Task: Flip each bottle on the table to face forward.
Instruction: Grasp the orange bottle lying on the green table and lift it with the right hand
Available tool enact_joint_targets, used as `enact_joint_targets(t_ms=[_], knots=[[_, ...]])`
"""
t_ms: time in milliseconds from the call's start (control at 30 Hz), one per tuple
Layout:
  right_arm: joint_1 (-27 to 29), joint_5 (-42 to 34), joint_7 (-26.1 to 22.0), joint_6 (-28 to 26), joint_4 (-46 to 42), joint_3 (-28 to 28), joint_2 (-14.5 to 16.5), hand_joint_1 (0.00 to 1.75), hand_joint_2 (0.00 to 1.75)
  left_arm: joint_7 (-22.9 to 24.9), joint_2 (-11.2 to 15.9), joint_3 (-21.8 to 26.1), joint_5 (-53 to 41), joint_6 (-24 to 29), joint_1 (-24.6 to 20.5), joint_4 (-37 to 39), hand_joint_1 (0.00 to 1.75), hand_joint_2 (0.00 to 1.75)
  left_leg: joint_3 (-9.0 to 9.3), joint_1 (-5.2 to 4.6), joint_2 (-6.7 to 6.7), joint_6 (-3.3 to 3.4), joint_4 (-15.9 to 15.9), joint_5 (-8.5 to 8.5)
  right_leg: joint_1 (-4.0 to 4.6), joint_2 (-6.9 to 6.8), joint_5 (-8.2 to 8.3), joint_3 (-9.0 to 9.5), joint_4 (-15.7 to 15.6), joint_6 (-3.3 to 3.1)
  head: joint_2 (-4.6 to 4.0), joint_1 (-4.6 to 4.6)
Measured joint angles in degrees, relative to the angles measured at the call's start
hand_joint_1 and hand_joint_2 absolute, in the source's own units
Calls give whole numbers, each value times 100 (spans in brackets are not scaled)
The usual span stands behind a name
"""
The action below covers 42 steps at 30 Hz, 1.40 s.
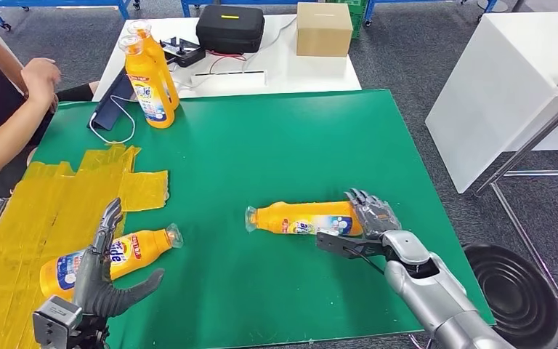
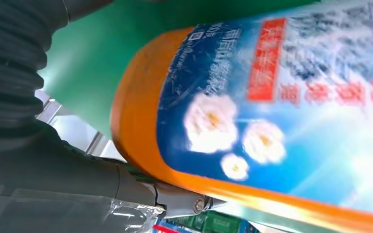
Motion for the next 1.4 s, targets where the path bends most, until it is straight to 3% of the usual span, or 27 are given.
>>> enact_joint_targets(t_ms=[133,267,367,733,1033,1067,1167,1200,1400], knots=[[-58,84,-20,38,138,40,81,2,175,9,-2,-21,1,-21,-8,1,0,175,4,0,4,0,0,-1,0,3,0,1,0,0,-1,1],[-238,329,-42,144,486,202,198,165,175,53,-2,-53,2,-74,-113,27,0,175,29,0,22,-7,-1,-10,0,23,0,14,-2,-1,0,1],[-375,469,-72,164,868,377,317,175,175,80,-2,-104,2,-99,-230,88,0,175,59,1,36,-15,-3,-20,2,37,-1,37,-4,-2,-1,2],[-672,544,-108,151,1566,666,621,175,175,92,-2,-199,8,-101,-406,215,0,175,265,36,103,-45,-7,-112,31,106,-63,173,-9,-35,-1,3],[-752,502,-144,137,1705,686,711,174,175,93,-2,-213,11,-101,-458,233,0,175,277,48,122,-54,-6,-124,47,125,-64,219,-8,-41,-1,3],[-757,498,-145,136,1712,686,714,146,175,93,-2,-213,11,-101,-460,234,0,175,277,48,123,-54,-6,-126,47,125,-66,219,-9,-40,0,3],[-768,486,-151,139,1724,686,723,16,175,92,-2,-214,11,-101,-463,234,0,175,275,49,125,-53,-6,-125,47,127,-66,220,-8,-39,0,4],[-770,484,-152,140,1727,686,727,0,175,92,-2,-214,11,-100,-464,234,0,175,275,49,125,-54,-6,-125,47,128,-65,220,-8,-39,-1,4],[-793,509,-97,138,1735,695,768,0,175,92,-2,-213,18,-86,-465,234,0,175,270,50,125,-54,-6,-125,47,129,-66,220,-7,-38,-1,2]])
